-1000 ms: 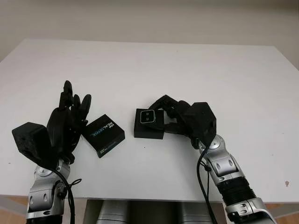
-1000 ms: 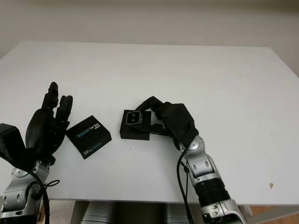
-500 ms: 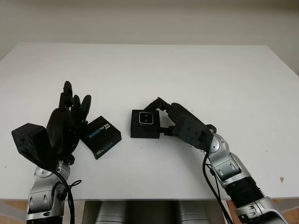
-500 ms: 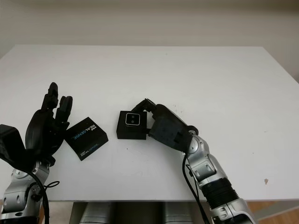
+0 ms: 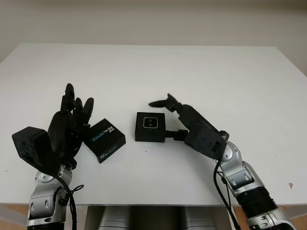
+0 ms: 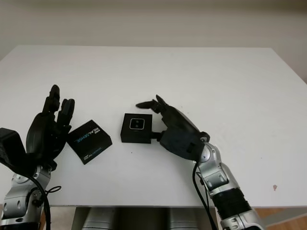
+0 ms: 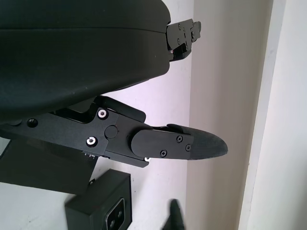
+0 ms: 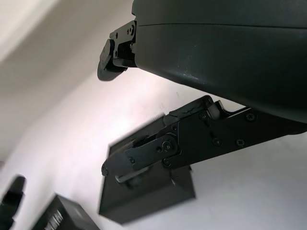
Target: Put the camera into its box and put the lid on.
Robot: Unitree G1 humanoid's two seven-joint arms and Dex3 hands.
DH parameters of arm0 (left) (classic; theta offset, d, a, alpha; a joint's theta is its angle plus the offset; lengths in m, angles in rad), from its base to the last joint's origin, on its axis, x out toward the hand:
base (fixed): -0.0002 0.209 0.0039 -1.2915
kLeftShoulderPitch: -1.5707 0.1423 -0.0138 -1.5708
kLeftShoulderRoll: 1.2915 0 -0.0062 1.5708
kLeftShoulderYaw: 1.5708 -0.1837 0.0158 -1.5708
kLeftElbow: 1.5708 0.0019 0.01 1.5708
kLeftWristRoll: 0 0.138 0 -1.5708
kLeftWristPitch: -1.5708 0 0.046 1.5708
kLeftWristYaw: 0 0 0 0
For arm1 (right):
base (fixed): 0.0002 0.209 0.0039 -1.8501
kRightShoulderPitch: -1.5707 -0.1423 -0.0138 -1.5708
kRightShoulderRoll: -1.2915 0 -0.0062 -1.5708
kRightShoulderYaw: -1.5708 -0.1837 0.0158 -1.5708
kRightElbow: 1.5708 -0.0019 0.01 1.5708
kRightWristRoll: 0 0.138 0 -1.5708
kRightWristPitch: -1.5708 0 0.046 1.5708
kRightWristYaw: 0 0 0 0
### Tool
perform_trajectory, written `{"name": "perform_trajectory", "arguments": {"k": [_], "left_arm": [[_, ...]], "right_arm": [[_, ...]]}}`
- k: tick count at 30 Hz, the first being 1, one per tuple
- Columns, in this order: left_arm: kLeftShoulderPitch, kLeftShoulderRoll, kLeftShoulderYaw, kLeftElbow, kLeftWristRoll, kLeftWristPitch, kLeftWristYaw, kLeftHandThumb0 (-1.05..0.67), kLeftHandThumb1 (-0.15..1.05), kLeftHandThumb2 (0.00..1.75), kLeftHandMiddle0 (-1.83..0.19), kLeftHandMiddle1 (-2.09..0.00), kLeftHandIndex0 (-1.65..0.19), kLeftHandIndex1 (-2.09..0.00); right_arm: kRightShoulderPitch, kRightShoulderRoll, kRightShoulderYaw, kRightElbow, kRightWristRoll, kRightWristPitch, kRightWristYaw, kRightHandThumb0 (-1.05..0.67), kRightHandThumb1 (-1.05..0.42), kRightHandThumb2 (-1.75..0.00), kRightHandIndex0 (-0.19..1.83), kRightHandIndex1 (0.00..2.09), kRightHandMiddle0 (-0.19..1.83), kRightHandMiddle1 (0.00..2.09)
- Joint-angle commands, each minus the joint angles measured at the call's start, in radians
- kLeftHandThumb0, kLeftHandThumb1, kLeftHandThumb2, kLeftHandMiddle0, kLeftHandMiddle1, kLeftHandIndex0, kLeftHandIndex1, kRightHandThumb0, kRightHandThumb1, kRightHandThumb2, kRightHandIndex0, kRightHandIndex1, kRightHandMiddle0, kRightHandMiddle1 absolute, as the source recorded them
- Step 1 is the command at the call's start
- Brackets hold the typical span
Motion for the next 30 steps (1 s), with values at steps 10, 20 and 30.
{"name": "perform_trajectory", "arguments": {"k": [10, 20, 30], "left_arm": [[-0.006, 0.001, -0.002, -0.013, -0.004, -0.001, -0.004, -0.65, 1.05, 0.28, 0.19, 0.00, 0.19, -0.02], [0.056, 0.023, -0.064, -0.014, 0.363, -0.208, 0.220, -0.61, 1.05, 0.17, -0.30, -0.11, -0.14, -0.14], [0.165, 0.205, -0.140, -0.175, 0.646, -0.154, 0.083, -0.80, 1.05, 0.09, 0.15, -0.01, 0.13, -0.03]], "right_arm": [[-0.058, 0.014, -0.092, -0.083, 0.041, -0.050, -0.096, -0.57, -0.94, -0.05, -0.04, 0.08, 0.19, 0.29], [-0.023, 0.034, -0.092, -0.083, 0.095, -0.046, -0.077, -0.52, -0.92, -0.05, 0.03, 0.09, 0.17, 0.38], [-0.060, 0.088, -0.185, -0.014, 0.429, 0.011, 0.122, -0.56, -0.97, -0.06, -0.06, 0.04, -0.15, 0.45]]}}
